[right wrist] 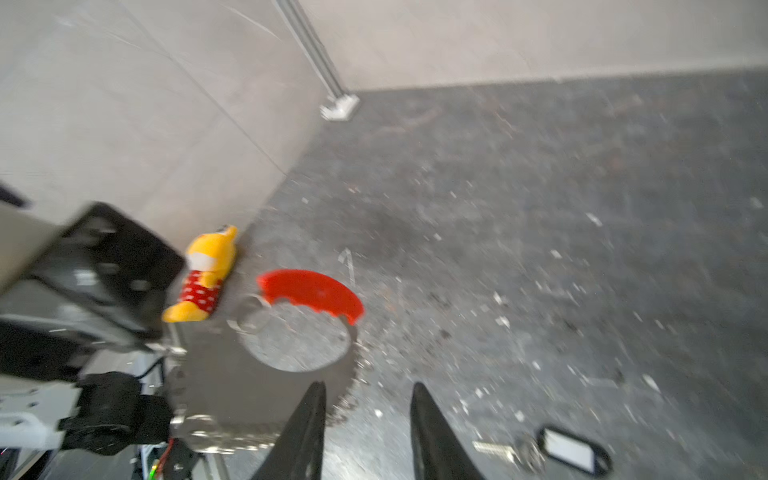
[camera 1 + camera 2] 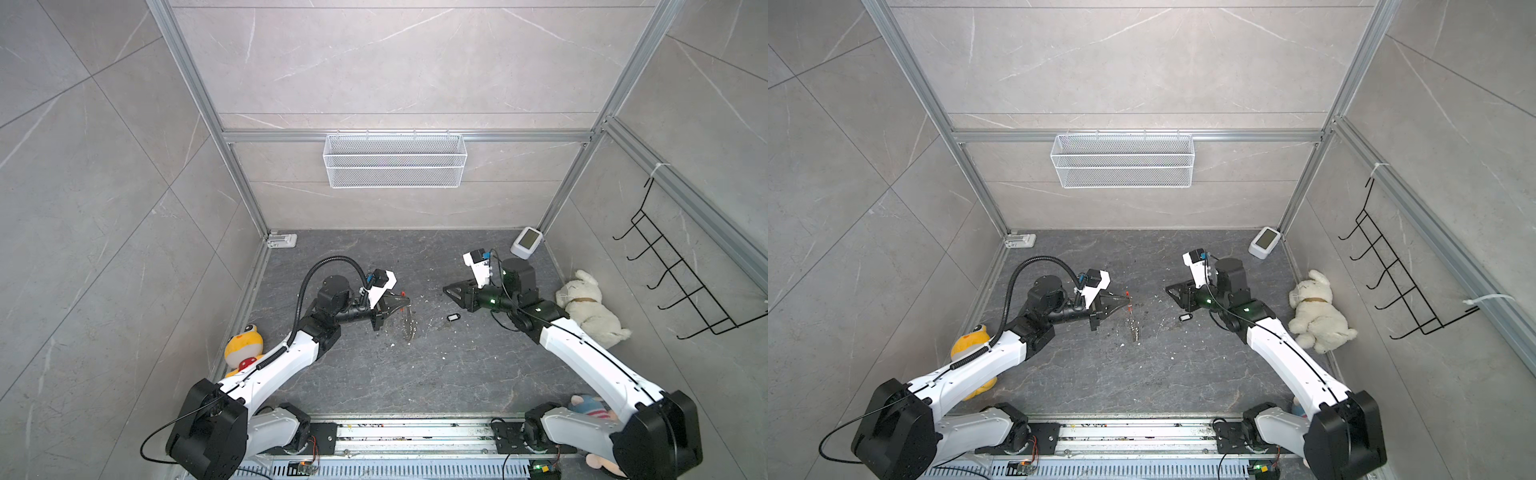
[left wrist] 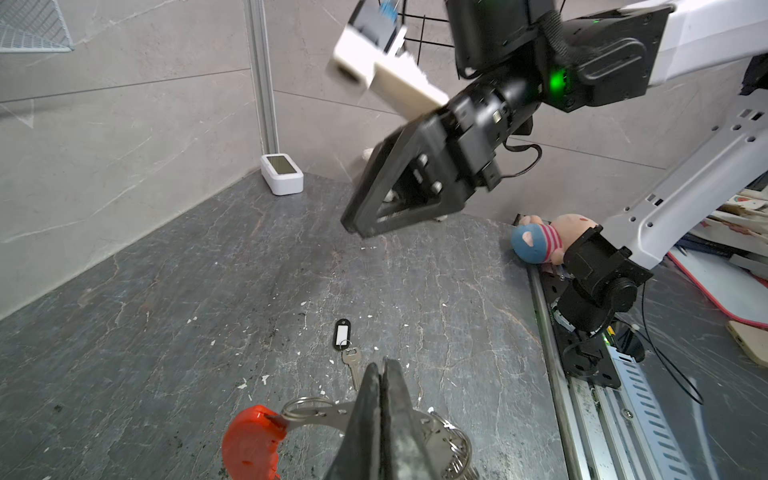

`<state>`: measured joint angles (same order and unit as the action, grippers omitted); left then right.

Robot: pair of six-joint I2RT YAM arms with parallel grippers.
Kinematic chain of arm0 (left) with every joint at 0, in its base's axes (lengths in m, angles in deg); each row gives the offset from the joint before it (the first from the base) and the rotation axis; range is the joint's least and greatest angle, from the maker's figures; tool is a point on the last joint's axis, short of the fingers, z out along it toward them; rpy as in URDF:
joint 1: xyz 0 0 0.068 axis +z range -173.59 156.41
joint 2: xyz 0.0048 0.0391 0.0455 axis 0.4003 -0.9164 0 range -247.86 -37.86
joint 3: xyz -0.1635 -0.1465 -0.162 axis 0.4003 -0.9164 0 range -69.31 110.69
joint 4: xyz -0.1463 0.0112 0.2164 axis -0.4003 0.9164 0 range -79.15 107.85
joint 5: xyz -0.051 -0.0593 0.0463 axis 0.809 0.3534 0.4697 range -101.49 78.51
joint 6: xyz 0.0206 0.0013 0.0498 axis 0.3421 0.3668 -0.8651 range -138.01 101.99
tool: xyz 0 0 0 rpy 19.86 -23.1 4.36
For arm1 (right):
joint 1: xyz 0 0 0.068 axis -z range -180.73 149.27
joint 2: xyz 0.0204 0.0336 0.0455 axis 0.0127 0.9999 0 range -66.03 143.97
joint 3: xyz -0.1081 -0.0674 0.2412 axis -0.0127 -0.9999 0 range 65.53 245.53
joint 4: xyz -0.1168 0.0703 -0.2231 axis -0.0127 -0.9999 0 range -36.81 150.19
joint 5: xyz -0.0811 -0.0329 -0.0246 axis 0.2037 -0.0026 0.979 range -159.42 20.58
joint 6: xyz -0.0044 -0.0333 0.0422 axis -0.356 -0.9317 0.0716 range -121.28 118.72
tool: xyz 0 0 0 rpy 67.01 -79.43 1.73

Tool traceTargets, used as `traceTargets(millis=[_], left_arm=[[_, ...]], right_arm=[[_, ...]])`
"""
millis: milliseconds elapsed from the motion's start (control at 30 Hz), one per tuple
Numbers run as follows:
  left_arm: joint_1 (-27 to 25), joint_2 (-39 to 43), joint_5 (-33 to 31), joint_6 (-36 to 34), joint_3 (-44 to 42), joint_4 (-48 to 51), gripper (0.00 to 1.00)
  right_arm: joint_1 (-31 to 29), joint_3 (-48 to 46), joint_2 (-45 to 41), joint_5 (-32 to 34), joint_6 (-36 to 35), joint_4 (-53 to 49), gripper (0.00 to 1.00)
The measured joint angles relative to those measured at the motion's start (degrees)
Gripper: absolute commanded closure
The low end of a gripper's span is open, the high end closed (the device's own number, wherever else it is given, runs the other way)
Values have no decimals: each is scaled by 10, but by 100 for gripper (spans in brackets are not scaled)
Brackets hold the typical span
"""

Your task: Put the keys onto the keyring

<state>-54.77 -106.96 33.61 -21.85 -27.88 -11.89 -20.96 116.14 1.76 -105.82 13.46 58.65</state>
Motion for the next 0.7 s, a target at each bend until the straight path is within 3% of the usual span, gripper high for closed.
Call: traceTargets(millis=[267, 700], left_arm=[[16, 0, 45, 45, 12, -31, 100], [19, -16, 61, 70, 36, -37, 100]], right_arm=[[-44, 14, 85, -130, 46, 100, 72], [-66, 14, 78, -174, 65, 147, 74]])
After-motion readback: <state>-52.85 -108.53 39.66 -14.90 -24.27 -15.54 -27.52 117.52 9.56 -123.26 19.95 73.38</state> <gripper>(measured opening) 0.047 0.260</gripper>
